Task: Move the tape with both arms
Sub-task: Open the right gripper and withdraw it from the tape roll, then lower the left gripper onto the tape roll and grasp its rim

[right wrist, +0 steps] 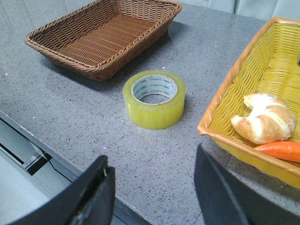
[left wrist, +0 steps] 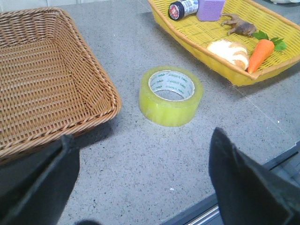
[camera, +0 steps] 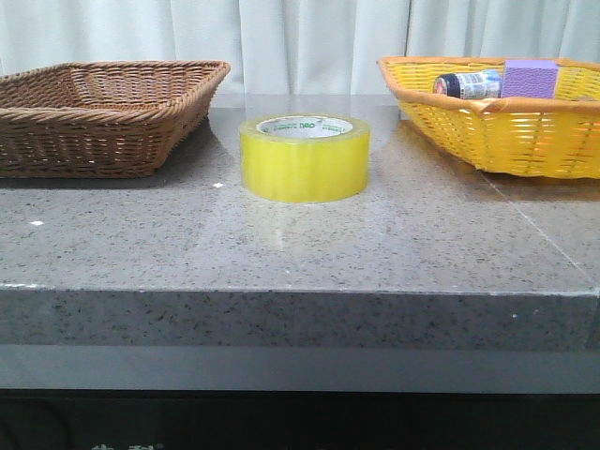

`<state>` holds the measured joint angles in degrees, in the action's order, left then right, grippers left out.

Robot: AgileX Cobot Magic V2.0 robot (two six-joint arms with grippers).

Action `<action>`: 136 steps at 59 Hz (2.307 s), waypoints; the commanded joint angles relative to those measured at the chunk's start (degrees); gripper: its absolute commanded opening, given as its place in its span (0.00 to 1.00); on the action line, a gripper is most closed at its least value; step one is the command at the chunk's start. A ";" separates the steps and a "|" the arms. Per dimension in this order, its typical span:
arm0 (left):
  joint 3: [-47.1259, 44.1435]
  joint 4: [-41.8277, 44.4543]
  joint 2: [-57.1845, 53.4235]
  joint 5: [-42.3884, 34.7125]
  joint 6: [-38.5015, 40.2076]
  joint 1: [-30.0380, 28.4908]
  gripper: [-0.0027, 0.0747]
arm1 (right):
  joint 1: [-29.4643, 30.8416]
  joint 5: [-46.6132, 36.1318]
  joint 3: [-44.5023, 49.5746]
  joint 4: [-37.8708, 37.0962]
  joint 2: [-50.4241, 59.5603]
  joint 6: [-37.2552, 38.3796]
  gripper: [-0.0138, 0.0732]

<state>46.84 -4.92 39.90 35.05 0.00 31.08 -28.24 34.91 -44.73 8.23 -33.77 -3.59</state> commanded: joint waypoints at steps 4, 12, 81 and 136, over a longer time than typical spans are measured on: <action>3.38 0.08 2.07 -5.14 -1.41 0.40 0.76 | 0.11 -4.58 -1.37 0.55 0.07 0.08 0.64; 10.89 -0.03 8.61 1.26 -6.68 0.40 0.76 | 0.11 -4.58 -1.37 0.55 0.07 0.08 0.64; 56.83 -13.98 62.02 30.33 -51.99 4.68 0.68 | 0.11 -4.58 -1.37 0.55 0.07 0.08 0.64; 56.83 -13.98 73.36 24.85 -53.19 5.01 0.38 | 0.11 -4.58 -1.37 0.55 0.07 0.08 0.64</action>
<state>102.01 -17.66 115.87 61.61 -53.09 35.78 -28.24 34.91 -44.73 8.23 -33.77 -3.59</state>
